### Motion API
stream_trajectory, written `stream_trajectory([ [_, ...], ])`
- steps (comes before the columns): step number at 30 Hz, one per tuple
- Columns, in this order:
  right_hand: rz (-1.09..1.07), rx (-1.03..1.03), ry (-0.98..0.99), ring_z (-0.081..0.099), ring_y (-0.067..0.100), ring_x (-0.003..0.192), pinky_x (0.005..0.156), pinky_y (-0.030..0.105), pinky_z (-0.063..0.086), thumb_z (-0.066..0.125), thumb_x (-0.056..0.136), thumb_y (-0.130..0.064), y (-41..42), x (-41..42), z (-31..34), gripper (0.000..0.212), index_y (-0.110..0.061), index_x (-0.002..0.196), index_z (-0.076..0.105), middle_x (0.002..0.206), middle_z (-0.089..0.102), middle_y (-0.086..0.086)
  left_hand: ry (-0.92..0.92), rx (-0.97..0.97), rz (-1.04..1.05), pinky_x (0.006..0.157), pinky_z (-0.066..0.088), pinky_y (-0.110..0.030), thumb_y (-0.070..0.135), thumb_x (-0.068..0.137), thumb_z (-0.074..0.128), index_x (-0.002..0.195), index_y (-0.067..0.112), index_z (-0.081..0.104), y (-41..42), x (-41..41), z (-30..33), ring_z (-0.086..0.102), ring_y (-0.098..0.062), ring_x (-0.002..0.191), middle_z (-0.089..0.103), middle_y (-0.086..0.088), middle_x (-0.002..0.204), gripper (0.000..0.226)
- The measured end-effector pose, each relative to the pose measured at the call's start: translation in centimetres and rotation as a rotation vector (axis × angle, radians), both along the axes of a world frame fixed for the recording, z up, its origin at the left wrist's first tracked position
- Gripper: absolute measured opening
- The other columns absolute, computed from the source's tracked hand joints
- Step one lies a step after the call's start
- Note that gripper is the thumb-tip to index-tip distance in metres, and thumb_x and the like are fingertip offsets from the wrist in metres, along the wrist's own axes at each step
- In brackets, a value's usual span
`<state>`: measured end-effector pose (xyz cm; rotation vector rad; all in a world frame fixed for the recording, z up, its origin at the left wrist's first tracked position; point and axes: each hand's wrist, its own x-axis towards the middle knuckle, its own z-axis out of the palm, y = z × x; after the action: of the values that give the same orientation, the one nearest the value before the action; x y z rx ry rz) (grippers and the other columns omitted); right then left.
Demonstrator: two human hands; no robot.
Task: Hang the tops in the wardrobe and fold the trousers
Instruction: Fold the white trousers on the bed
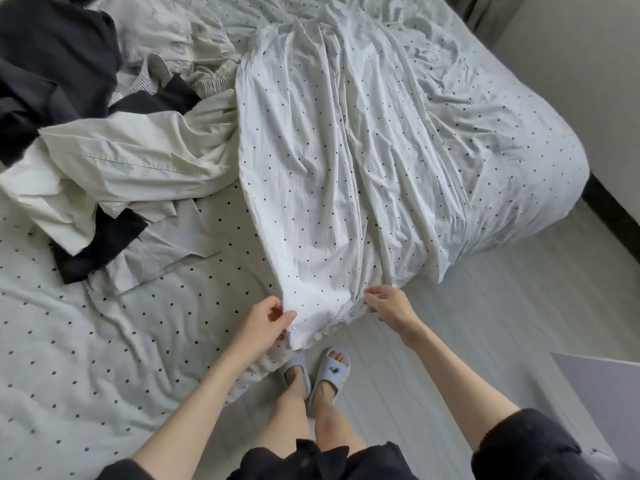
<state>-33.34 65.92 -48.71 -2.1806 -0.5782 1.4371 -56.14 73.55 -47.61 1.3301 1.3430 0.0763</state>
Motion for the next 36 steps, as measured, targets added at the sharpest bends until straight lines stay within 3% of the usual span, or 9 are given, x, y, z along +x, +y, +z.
stream_trajectory([
  [5,0.071,0.109,0.145,0.062,0.016,0.088,0.073,0.023,0.046,0.051,0.096,-0.024,3.5,-1.8,2.4,0.027,-0.008,0.113,0.065,0.103,0.068,0.007,-0.031,-0.009,-0.247,0.074,0.043,-0.031,0.019,0.085,0.067,0.072,0.007,0.06,1.7,1.9,-0.4,0.055,-0.012,0.071,0.059,-0.002,0.075,0.019],
  [9,0.098,0.107,0.154,0.061,0.016,0.088,0.069,0.02,0.045,0.051,0.096,-0.024,6.1,-3.9,2.2,0.03,-0.006,0.115,0.064,0.107,0.068,0.009,-0.061,-0.104,-0.395,0.095,0.035,-0.02,0.012,0.089,0.062,0.09,0.024,0.067,3.2,1.8,-1.3,0.05,-0.004,0.112,0.053,0.008,0.122,0.013],
  [14,0.159,0.043,0.021,0.062,0.03,0.1,0.087,0.037,0.047,0.049,0.096,-0.026,7.8,-5.4,-0.5,0.035,0.001,0.116,0.061,0.112,0.065,0.019,-0.072,-0.25,0.025,0.096,0.047,-0.034,0.016,0.097,0.048,0.132,0.013,0.048,8.9,0.1,-2.3,0.052,-0.017,0.118,0.049,-0.006,0.137,0.035],
  [17,0.217,0.035,-0.038,0.057,0.021,0.111,0.094,0.033,0.045,0.056,0.091,-0.039,8.7,-7.5,-1.8,0.048,-0.013,0.132,0.05,0.125,0.059,0.009,-0.082,-0.189,0.234,0.091,0.049,-0.038,0.023,0.099,0.046,0.141,0.007,0.035,15.0,0.1,-2.9,0.052,-0.023,0.117,0.042,-0.012,0.142,0.047],
  [23,0.432,0.007,-0.505,0.045,0.024,0.116,0.09,0.042,0.041,0.057,0.082,-0.058,11.9,-12.1,-3.4,0.066,-0.016,0.129,0.037,0.127,0.045,0.002,-0.038,0.058,0.204,0.076,0.053,-0.029,0.027,0.093,0.057,0.122,0.006,0.05,23.4,3.6,-3.3,0.06,-0.02,0.104,0.058,-0.009,0.12,0.036],
  [25,0.401,-0.04,-0.523,0.044,0.026,0.115,0.086,0.041,0.038,0.056,0.086,-0.05,12.6,-13.2,-4.0,0.057,-0.014,0.125,0.036,0.124,0.044,0.002,-0.018,0.116,0.199,0.07,0.052,-0.03,0.026,0.092,0.059,0.107,0.01,0.052,24.2,4.8,-3.4,0.062,-0.017,0.09,0.061,-0.007,0.109,0.023],
  [30,0.324,-0.069,-0.564,0.054,0.03,0.101,0.068,0.032,0.031,0.038,0.089,-0.004,13.3,-11.9,-4.1,0.016,-0.011,0.102,0.042,0.11,0.056,0.007,-0.028,0.214,0.326,0.063,0.059,-0.034,0.008,0.091,0.055,0.103,0.006,0.05,24.9,6.9,-3.2,0.064,-0.027,0.09,0.06,-0.01,0.103,0.013],
  [32,0.285,-0.046,-0.529,0.054,0.031,0.089,0.064,0.032,0.029,0.036,0.09,-0.005,13.1,-10.3,-3.6,0.007,-0.012,0.088,0.038,0.1,0.057,0.009,-0.057,0.229,0.351,0.057,0.058,-0.028,0.004,0.091,0.051,0.099,0.005,0.05,24.8,7.8,-2.4,0.063,-0.021,0.08,0.059,-0.009,0.098,0.008],
  [36,0.068,0.103,-0.397,0.049,0.025,0.073,0.06,0.034,0.037,0.043,0.091,-0.012,11.0,-6.2,-2.4,0.022,-0.006,0.071,0.049,0.083,0.051,0.006,-0.11,0.244,0.311,0.067,0.059,-0.033,0.008,0.091,0.051,0.095,0.006,0.054,24.0,10.4,-0.6,0.063,-0.022,0.081,0.063,-0.011,0.096,0.005],
])
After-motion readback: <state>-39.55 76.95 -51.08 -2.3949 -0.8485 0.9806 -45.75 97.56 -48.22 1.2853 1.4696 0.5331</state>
